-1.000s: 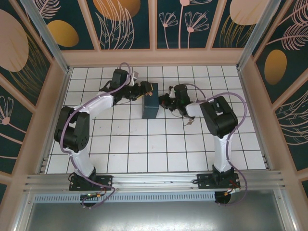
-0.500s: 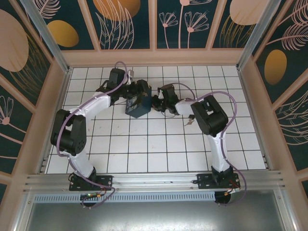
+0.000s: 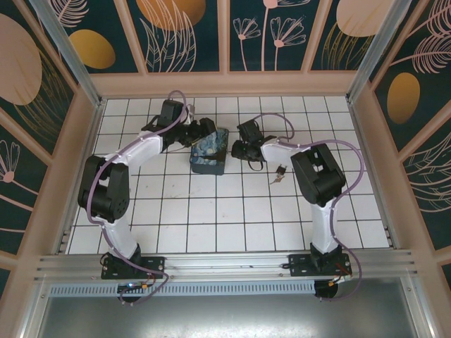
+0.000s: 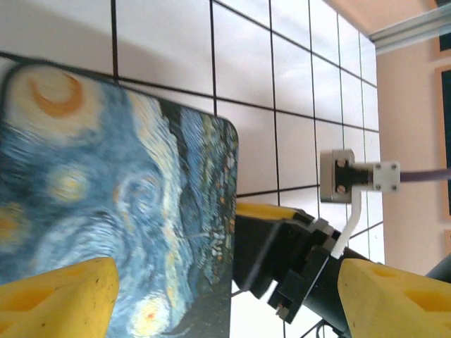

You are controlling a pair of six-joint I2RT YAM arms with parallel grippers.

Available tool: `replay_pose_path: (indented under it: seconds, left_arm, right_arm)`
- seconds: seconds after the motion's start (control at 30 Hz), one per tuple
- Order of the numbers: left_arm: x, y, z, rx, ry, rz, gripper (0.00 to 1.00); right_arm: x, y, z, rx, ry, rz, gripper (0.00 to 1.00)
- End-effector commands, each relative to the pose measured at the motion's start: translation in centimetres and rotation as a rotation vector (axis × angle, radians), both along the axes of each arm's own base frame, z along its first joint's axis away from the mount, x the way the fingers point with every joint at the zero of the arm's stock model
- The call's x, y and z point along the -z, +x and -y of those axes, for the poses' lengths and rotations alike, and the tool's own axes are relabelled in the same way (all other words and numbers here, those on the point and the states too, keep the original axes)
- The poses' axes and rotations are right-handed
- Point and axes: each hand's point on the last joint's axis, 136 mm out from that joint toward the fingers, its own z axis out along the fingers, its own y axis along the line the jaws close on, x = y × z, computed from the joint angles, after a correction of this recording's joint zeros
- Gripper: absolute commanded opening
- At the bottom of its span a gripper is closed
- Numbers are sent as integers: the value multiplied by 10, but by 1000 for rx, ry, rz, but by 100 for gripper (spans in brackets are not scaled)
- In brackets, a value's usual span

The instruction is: Unlock a padlock with a key

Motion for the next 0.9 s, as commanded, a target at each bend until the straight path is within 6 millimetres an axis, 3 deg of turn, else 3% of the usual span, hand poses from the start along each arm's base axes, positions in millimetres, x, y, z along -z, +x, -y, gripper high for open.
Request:
replay_pose_path:
  seconds: [0.0, 0.07, 0.13, 0.2, 0.23, 0.27, 0.4, 0.47, 0.57, 0.63, 0.73, 0.8, 0.87]
  left_arm:
    - [-17, 14, -13, 5, 54, 82, 83]
    - [-26, 21, -27, 12, 183, 178, 88]
    - [-28, 27, -50, -33, 330, 257, 98]
    - [-23, 29, -75, -92, 400, 266, 98]
    - [-23, 30, -90, -141, 407, 269, 98]
    - [-23, 30, -107, -205, 412, 283, 99]
    - [-27, 18, -181, -463, 545, 413, 98]
    - [-12, -1, -221, -550, 701, 445, 99]
    - [1, -27, -254, -575, 833, 492, 98]
    - [8, -43, -267, -607, 893, 533, 99]
    - [23, -54, -267, -601, 897, 583, 98]
    - [22, -61, -272, -660, 875, 649, 98]
    - [11, -63, -270, -675, 842, 728, 99]
  right_arm:
    - [-26, 2, 39, 23, -141, 45, 42]
    - [-41, -1, 44, 6, -132, 80, 43]
    - [-60, -5, 52, -17, -93, 136, 51]
    - [-73, -9, 67, -24, -82, 176, 70]
    - [-83, -13, 76, -31, -79, 203, 92]
    - [-91, -13, 93, -13, -84, 225, 99]
    - [-110, -16, 171, 120, -158, 372, 99]
    - [-116, -23, 200, 170, -189, 477, 99]
    - [-112, -38, 232, 259, -241, 575, 99]
    - [-101, -48, 247, 301, -248, 585, 99]
    - [-89, -58, 257, 313, -252, 616, 99]
    - [-86, -64, 265, 339, -217, 682, 99]
    - [-99, -68, 278, 396, -194, 793, 99]
